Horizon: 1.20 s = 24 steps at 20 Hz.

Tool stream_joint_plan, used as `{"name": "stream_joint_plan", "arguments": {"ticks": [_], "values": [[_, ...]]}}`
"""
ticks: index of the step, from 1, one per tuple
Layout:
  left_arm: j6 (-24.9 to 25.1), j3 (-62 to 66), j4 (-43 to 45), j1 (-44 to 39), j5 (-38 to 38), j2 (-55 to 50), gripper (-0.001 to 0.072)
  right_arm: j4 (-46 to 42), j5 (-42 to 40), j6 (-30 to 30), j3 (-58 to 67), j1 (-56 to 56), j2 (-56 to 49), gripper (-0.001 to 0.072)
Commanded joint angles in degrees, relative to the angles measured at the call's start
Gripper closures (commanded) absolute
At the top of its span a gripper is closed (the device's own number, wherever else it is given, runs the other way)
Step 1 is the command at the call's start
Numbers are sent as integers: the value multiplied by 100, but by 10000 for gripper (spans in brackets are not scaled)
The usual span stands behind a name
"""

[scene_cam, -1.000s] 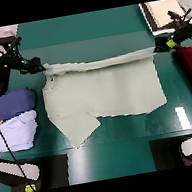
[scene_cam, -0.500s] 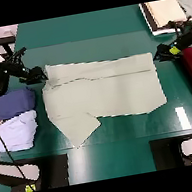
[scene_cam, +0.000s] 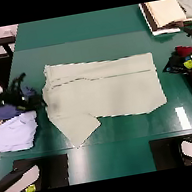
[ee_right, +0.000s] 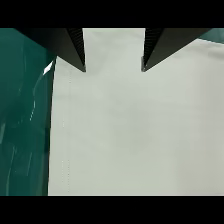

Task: Fold the shirts.

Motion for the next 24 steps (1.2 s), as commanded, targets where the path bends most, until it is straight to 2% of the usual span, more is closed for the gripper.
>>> {"name": "stream_joint_plan", "arguments": {"ticks": [1, 8, 12, 14, 16, 17, 20, 22, 24], "values": [[-87, -1375, -442, 2, 188, 918, 209, 24, -197, 2, -442, -7, 601, 304], [186, -2389, -1482, -2, 927, 1032, 209, 35, -164, 2, -435, -7, 767, 304], [485, -2586, -2118, -2, 1322, 1029, 210, 168, -153, 2, -435, -7, 767, 304], [474, -2586, -2173, -2, 1405, 1032, 225, 238, -146, 2, -437, -7, 765, 304], [485, -2581, -2225, -2, 1360, 1032, 630, 280, -140, 2, -437, -9, 765, 304], [597, -2555, -2286, -2, 1274, 1032, 684, 260, -96, 2, -437, -28, 765, 304], [728, -2243, -2039, -2, 723, 1263, 686, 256, 323, 2, -586, -376, 772, 304], [452, -2031, -1593, -2, 575, 1690, 687, 238, 503, 2, -1123, -820, 870, 304], [415, -1864, -1447, -2, 415, 2015, 686, 212, 468, 2, -1880, -1285, 1005, 296]]}}
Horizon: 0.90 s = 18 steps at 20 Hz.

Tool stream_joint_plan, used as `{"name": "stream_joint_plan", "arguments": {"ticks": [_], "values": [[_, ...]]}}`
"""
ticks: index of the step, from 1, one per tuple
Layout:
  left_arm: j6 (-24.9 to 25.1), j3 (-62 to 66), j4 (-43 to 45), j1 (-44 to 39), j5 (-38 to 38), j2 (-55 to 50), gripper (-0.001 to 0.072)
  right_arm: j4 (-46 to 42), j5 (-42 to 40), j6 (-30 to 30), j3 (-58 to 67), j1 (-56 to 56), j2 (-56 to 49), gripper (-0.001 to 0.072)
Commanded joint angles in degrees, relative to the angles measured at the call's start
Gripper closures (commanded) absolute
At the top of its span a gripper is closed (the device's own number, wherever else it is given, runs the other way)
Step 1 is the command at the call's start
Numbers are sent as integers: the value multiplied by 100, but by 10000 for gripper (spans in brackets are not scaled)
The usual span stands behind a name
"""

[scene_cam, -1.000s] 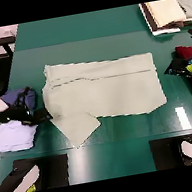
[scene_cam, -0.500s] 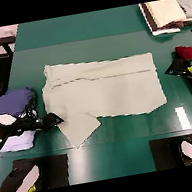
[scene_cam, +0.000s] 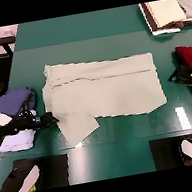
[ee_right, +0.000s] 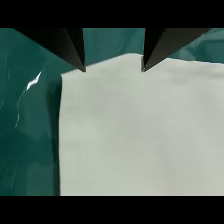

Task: Fold the shirts.

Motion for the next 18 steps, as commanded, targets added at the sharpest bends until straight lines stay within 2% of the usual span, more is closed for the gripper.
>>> {"name": "stream_joint_plan", "arguments": {"ticks": [1, 4, 8, 9, 10, 11, 13, 15, 18], "values": [[-118, 282, 291, 0, -391, 461, 686, -20, 181, -2, -1051, -664, 138, 239], [-114, 332, 284, 0, -540, 463, 685, 142, -92, -116, -1878, -699, -28, 225], [-109, 332, 289, 0, -540, 461, 685, 739, -925, -157, -2190, 72, -680, 226], [-107, 332, 289, 0, -544, 461, 685, 815, -1075, -155, -2118, 348, -837, 236], [-107, 332, 289, 0, -575, 461, 686, 824, -1202, -155, -2004, 608, -981, 285], [-107, 332, 291, 0, -638, 461, 685, 778, -1309, -155, -1853, 859, -1104, 289], [-105, 376, 334, 0, -909, 463, 686, 662, -1344, -155, -1574, 1174, -1235, 525], [-107, 538, 463, 0, -1191, 505, 687, 177, -1154, -149, -1368, 1300, -1156, 692], [-426, 623, 699, 0, -1534, 1121, 687, -450, -570, -127, -1327, 1296, -393, 691]]}}
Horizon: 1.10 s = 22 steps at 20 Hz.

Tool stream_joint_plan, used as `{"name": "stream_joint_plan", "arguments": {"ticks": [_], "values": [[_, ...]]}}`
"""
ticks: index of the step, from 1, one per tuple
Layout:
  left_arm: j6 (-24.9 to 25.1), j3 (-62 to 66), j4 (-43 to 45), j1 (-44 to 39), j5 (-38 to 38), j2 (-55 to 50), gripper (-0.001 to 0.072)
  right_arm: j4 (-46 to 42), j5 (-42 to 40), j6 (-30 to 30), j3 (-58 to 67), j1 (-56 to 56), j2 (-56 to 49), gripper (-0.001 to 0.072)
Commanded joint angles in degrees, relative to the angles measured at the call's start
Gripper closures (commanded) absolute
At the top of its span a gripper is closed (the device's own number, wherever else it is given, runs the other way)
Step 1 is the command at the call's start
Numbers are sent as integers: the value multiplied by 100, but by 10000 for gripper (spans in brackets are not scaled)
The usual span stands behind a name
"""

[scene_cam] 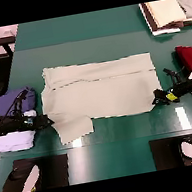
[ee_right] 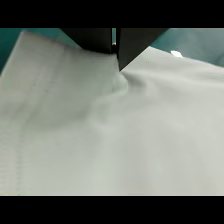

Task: Fold the shirts.

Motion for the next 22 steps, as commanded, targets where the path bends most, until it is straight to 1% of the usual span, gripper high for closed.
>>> {"name": "stream_joint_plan", "arguments": {"ticks": [1, 4, 5, 7, 9, 11, 14, 18, 22], "values": [[-334, 90, 216, 2, -590, 592, 687, -728, 671, 26, 116, 118, 732, 692], [-682, 109, 186, 2, -1497, 1191, 687, -1012, 1506, 26, 120, 111, 1716, 692], [-796, 168, 170, 2, -1716, 1309, 686, -988, 1646, 61, 120, 111, 2009, 692], [-820, 369, 129, 2, -1746, 1325, 686, -981, 1659, 385, 122, 111, 2409, 692], [-796, 498, 118, 2, -1270, 1279, 687, -981, 1576, 442, 203, 114, 2503, 693], [-693, 549, 114, 2, -697, 1003, 687, -981, 1414, 437, 525, 114, 2146, 693], [-175, 748, -2, 2, -116, 175, 687, -977, 977, 330, 1272, 116, 1161, 693], [437, 1384, -79, 2, 922, -1375, 686, -935, 612, 280, 2347, 160, -396, 693], [1091, 1991, -498, 2, 1587, -2820, 684, -769, 385, 280, 3252, 339, -1735, 692]]}}
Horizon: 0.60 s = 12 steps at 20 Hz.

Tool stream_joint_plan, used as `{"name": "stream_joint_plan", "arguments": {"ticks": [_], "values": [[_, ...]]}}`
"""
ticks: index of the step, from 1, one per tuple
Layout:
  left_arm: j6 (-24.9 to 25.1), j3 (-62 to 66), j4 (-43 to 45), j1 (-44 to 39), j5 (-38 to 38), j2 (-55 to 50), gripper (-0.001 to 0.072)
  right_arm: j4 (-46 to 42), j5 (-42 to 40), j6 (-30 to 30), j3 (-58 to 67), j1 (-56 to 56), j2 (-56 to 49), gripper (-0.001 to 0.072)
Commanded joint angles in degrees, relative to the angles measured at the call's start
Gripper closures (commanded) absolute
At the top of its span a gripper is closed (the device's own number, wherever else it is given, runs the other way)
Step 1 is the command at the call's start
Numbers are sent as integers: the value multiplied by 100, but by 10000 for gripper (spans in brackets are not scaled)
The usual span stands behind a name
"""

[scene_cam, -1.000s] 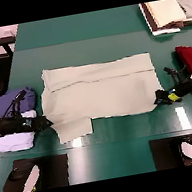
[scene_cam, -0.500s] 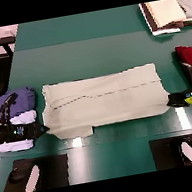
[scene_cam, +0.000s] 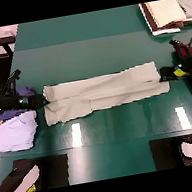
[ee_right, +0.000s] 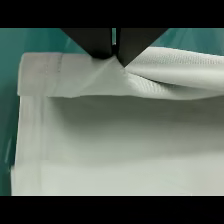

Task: Fold the shirts.

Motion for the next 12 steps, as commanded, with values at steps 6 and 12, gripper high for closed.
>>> {"name": "stream_joint_plan", "arguments": {"ticks": [6, 12], "values": [[494, 992, -723, 7, 1095, -1687, 279, 1172, -426, -280, 1725, -79, -1832, 293], [457, 1478, -1176, -7, 267, -1646, 484, 1178, 131, -909, 1298, -1156, -1416, 256]]}}
